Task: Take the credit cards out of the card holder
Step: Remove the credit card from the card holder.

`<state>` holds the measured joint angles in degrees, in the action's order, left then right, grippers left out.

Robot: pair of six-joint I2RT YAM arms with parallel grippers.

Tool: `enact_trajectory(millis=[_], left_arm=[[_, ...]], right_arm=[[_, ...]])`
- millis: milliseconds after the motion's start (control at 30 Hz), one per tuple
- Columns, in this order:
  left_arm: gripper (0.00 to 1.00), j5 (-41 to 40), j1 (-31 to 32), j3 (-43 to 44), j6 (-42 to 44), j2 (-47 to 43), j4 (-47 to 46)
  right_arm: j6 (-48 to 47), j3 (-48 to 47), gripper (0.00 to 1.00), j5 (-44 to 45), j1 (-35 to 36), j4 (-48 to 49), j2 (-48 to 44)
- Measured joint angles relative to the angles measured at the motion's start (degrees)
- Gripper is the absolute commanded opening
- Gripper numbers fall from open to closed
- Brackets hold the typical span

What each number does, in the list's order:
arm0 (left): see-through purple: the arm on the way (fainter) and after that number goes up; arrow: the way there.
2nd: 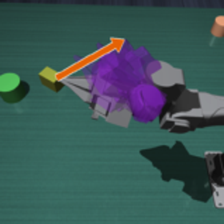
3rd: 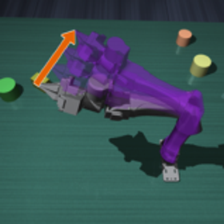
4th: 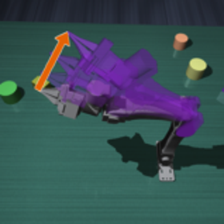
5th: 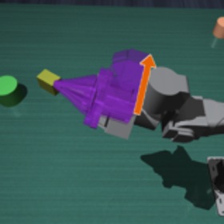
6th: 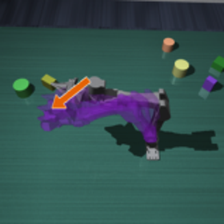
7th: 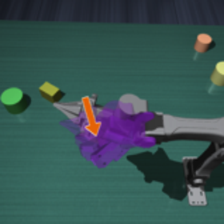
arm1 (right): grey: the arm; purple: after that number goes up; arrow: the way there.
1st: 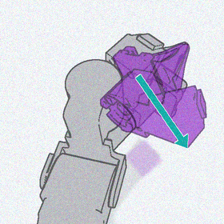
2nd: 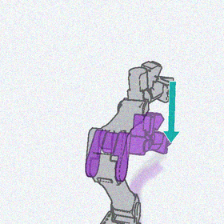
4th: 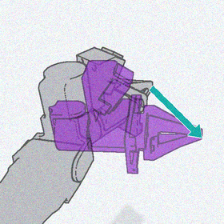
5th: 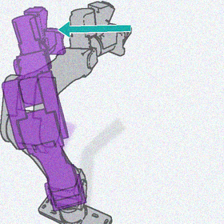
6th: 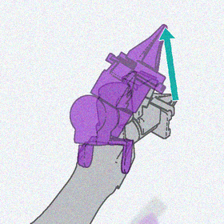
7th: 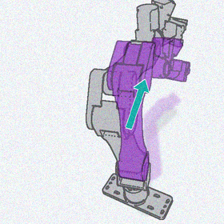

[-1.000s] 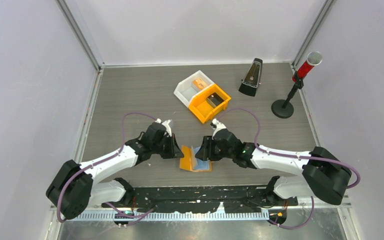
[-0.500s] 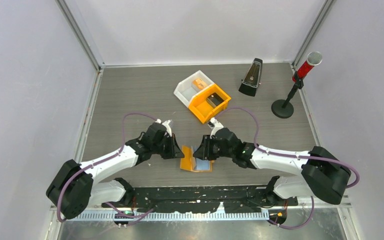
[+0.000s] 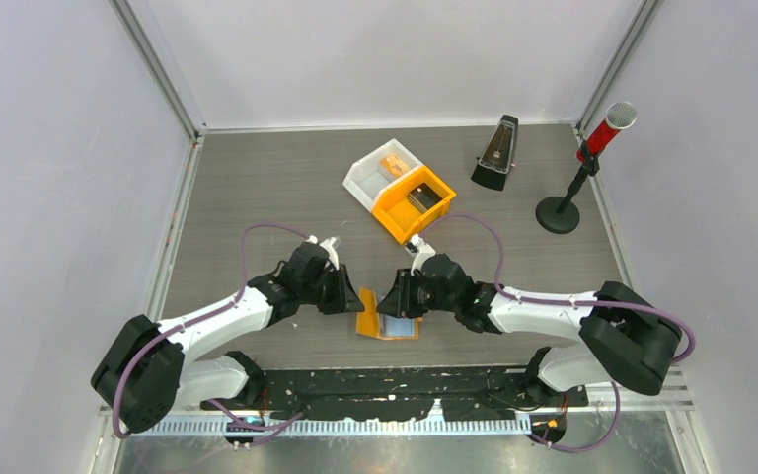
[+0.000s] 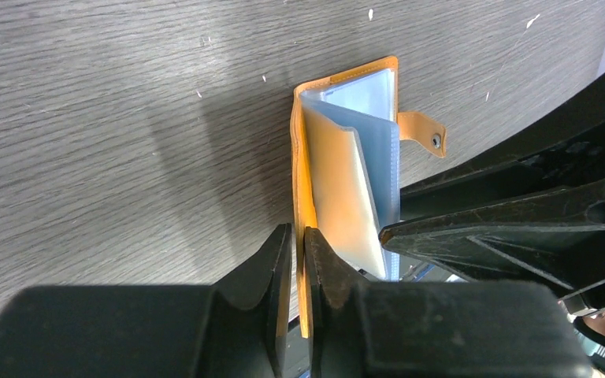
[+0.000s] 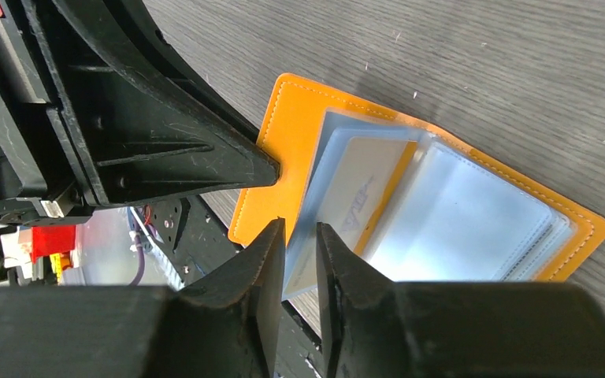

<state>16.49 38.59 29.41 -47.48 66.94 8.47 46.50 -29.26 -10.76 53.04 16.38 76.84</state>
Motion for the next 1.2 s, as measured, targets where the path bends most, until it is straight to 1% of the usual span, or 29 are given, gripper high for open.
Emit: enact_trajectory(millis=[67, 133, 400, 633, 767, 933, 1033, 1067, 1200], left_arm=[[0.19, 0.0, 0.0, 0.0, -0.09, 0.0, 0.02], [0.2, -0.04, 0.0, 0.0, -0.11, 0.0, 0.09], [0.21, -1.25, 0.04, 0.0, -0.13, -1.27, 1.57], [0.22, -2.89, 0.04, 0.0, -0.11, -3.87, 3.82], [0.24, -4.0, 0.04, 0.0, -0.11, -6.21, 4.98], [0.26, -4.98, 0.04, 0.02, -0.11, -9.2, 6.08], [0.26, -5.22, 0.04, 0.04, -0.09, -9.62, 6.56], [0.27, -5.33, 0.04, 0.04, -0.09, -9.64, 6.67], [0.32, -5.57, 0.04, 0.11, -0.09, -9.9, 7.43]], right_arm=[[0.15, 0.04, 0.37, -0.35, 0.0, 0.46, 0.57], [0.2, 0.07, 0.39, -0.52, 0.0, 0.81, 0.79], [0.2, 0.13, 0.37, -0.98, 0.0, 1.44, 0.83], [0.2, 0.13, 0.43, -1.73, 0.0, 2.12, 0.83], [0.22, 0.13, 0.4, -2.23, 0.0, 2.62, 0.9], [0.52, 0.13, 0.4, -3.28, 0.02, 3.72, 2.36], [0.85, 0.13, 0.43, -3.89, 0.09, 4.26, 3.48], [0.96, 0.13, 0.46, -4.07, 0.11, 4.37, 3.72], [1.27, 0.13, 0.49, -4.9, 0.17, 4.98, 4.44]])
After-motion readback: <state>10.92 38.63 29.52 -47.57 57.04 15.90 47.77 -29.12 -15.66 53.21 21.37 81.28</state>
